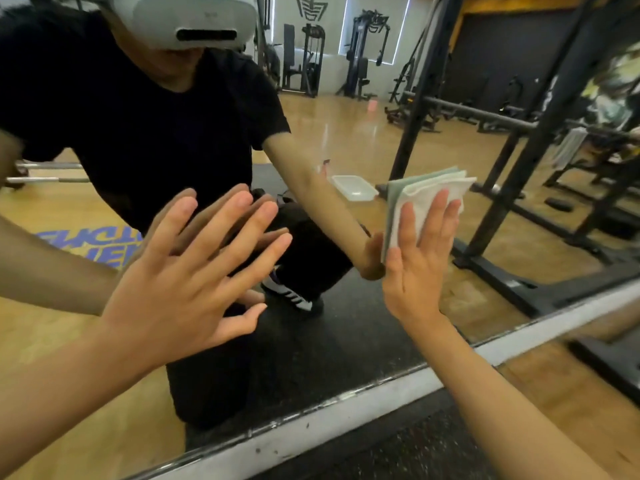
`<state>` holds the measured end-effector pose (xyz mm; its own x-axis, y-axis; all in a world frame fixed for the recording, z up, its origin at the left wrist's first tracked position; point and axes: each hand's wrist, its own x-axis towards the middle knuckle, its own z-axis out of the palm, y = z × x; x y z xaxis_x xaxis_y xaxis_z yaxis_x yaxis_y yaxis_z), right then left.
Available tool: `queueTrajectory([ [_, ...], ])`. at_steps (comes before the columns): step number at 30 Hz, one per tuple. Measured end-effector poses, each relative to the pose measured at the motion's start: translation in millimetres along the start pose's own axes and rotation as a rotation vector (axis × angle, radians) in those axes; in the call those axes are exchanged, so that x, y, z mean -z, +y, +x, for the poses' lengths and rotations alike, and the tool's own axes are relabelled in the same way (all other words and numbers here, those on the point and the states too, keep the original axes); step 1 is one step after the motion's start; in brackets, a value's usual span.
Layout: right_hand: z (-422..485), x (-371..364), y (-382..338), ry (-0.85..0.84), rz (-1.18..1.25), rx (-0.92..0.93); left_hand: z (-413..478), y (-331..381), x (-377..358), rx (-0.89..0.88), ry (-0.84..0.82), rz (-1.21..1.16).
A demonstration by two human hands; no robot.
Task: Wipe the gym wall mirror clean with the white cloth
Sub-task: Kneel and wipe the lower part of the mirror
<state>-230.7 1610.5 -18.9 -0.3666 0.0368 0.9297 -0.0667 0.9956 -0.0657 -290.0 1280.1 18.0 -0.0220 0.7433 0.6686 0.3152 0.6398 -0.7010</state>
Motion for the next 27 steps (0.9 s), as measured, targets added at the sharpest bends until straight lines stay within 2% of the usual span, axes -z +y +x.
queueTrajectory([
  [4, 8.5, 6.7, 29.9, 0.066, 0.066, -0.234, 1.4, 1.1, 2.4, 0.019, 0.015, -0.039],
  [7, 7.6, 7.2, 25.6, 0.065, 0.070, -0.294, 1.8, -0.5, 3.6, -0.003, 0.001, -0.028],
  [12, 4.2, 12.2, 36.7, 0.008, 0.064, -0.177, 1.4, 3.6, 2.3, 0.050, -0.051, -0.078],
  [17, 9.1, 14.8, 48.7, 0.032, 0.081, -0.121, 17.2, 19.1, 9.0, 0.185, 0.073, -0.104],
  [21, 24.8, 13.8, 61.3, 0.042, 0.113, -0.061, 62.1, 46.9, 12.0, 0.356, 0.161, -0.160],
  [27, 19.4, 16.7, 78.9, -0.035, 0.145, 0.017, 147.7, 97.3, 6.8, 0.370, 0.142, -0.149],
])
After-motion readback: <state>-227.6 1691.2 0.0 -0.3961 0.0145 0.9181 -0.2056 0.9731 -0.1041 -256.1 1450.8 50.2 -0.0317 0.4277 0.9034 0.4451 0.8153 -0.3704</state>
